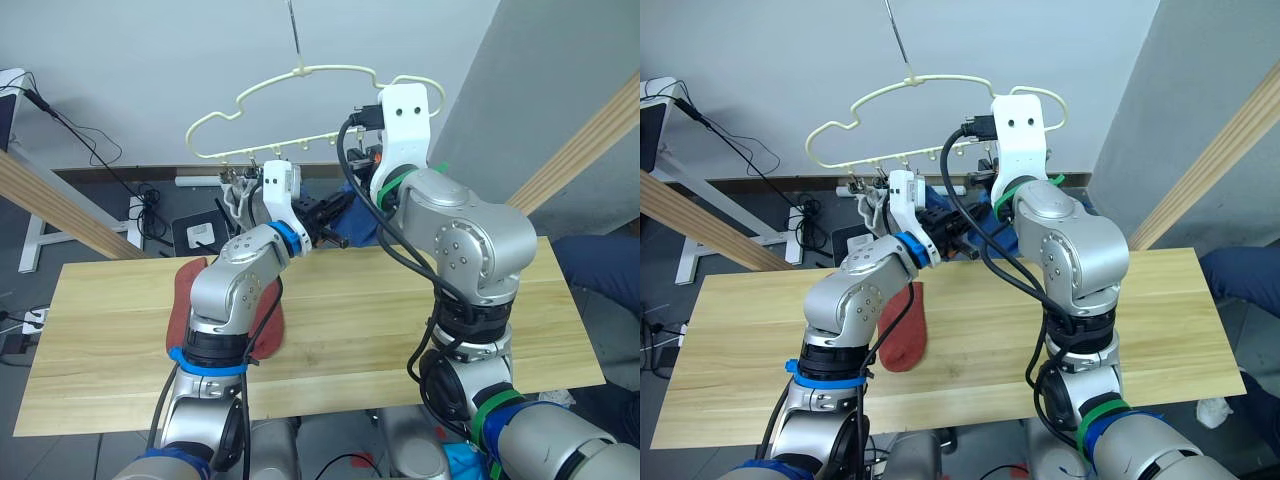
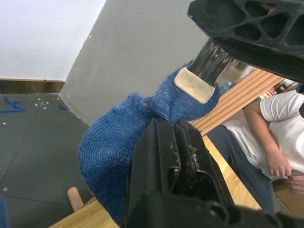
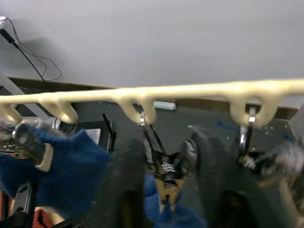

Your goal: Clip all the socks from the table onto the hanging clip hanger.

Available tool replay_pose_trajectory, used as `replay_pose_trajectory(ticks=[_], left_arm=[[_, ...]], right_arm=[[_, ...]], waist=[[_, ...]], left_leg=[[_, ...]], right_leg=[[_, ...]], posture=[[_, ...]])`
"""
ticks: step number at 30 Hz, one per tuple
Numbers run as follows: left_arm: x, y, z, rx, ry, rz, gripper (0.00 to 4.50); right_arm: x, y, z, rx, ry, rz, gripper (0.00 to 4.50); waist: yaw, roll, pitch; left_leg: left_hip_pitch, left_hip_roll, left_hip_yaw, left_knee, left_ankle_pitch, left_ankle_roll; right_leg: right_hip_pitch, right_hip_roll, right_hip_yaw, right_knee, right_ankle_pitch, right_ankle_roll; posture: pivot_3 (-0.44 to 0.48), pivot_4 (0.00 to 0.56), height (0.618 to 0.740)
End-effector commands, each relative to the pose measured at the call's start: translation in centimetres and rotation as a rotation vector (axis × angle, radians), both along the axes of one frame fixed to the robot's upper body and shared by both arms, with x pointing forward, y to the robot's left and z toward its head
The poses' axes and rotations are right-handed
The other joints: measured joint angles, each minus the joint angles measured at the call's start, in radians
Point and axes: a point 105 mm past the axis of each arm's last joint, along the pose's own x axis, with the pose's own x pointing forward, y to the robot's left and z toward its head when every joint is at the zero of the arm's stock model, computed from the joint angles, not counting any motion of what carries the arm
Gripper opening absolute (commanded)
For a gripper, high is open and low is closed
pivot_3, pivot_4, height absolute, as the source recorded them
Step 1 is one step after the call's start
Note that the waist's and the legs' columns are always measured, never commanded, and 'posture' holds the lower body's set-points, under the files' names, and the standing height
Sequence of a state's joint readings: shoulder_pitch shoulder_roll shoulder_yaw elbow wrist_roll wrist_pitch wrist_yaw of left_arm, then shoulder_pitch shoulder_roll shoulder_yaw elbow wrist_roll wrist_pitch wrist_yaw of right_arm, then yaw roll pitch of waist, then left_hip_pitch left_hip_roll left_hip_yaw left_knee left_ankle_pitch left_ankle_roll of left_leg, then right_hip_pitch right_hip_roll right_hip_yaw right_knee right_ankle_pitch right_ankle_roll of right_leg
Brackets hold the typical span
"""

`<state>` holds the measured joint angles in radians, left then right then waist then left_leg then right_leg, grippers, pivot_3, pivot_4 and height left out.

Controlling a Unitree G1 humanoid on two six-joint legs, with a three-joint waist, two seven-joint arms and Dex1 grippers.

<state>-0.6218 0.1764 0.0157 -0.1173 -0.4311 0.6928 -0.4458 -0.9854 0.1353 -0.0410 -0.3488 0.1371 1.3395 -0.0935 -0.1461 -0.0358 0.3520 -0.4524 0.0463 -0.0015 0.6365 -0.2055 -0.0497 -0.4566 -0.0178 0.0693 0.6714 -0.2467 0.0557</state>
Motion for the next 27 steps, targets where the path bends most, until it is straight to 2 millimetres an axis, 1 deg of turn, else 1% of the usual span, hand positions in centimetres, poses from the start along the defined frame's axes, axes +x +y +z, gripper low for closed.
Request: replay_pose_trajectory(ticks=[1,9,10,12,19,23,25,27], left_arm=[[-0.7,-0.5,1.7,-0.01,-0.063,-0.032,0.0],[-1.1,-0.6,1.4,0.017,-0.059,-0.059,0.0],[-1.2,-0.6,1.3,0.011,-0.053,-0.071,0.51],[-1.3,-0.7,1.3,0.037,-0.063,-0.075,0.92],[-1.8,-0.3,1.4,0.1,-0.087,-0.081,3.12],[-3.5,1.1,1.4,0.169,-0.109,-0.118,3.12],[-4.1,1.5,1.3,0.187,-0.111,-0.133,3.12],[-4.6,1.7,1.2,0.207,-0.112,-0.149,3.12]], right_arm=[[-0.5,0.2,1.0,0.021,-0.04,0.009,2.79],[-0.7,-0.2,0.8,0.046,-0.009,0.02,2.79],[-0.7,-0.3,0.7,0.055,-0.003,0.022,2.85],[-0.8,-0.3,0.7,0.074,0.01,0.031,2.85],[-1.5,-0.3,0.5,0.111,0.053,0.065,2.85],[-3.0,-0.6,0.3,0.127,0.082,0.153,2.85],[-3.8,-0.7,-0.3,0.087,0.063,0.213,2.85],[-4.3,-1.0,-1.0,0.081,0.065,0.232,2.85]], waist=[[0.0,0.0,0.0],[0.001,0.0,0.0],[0.001,0.0,0.0],[0.002,0.0,0.0],[0.001,0.0,0.0],[-0.003,0.001,0.001],[-0.003,0.001,0.001],[-0.001,0.001,0.001]], left_leg=[[0.0,0.0,0.0,-0.001,0.0,0.0],[0.0,0.0,0.001,-0.006,0.0,0.0],[0.0,0.0,0.001,-0.007,0.0,0.0],[0.0,0.0,0.001,-0.007,0.0,0.0],[-0.001,0.0,0.001,-0.007,0.0,0.0],[-0.001,0.001,0.001,-0.007,0.0,0.0],[-0.001,0.001,0.001,-0.008,0.0,0.0],[-0.001,0.001,0.0,-0.008,0.0,0.0]], right_leg=[[0.0,0.0,0.0,0.0,0.0,0.0],[0.0,0.0,0.0,-0.007,0.0,0.0],[0.0,0.0,0.0,-0.007,0.0,0.0],[0.0,0.0,0.0,-0.008,0.0,0.0],[0.0,-0.001,0.0,-0.008,0.0,0.0],[0.0,-0.001,0.0,-0.008,0.0,0.0],[-0.001,0.0,0.0,-0.008,0.0,0.0],[0.0,0.0,-0.001,-0.008,0.0,0.0]], posture=[[-0.244,0.389,0.74],[-0.247,0.389,0.74],[-0.247,0.389,0.74],[-0.249,0.389,0.74],[-0.248,0.387,0.74],[-0.249,0.384,0.74],[-0.25,0.38,0.74],[-0.25,0.38,0.74]])
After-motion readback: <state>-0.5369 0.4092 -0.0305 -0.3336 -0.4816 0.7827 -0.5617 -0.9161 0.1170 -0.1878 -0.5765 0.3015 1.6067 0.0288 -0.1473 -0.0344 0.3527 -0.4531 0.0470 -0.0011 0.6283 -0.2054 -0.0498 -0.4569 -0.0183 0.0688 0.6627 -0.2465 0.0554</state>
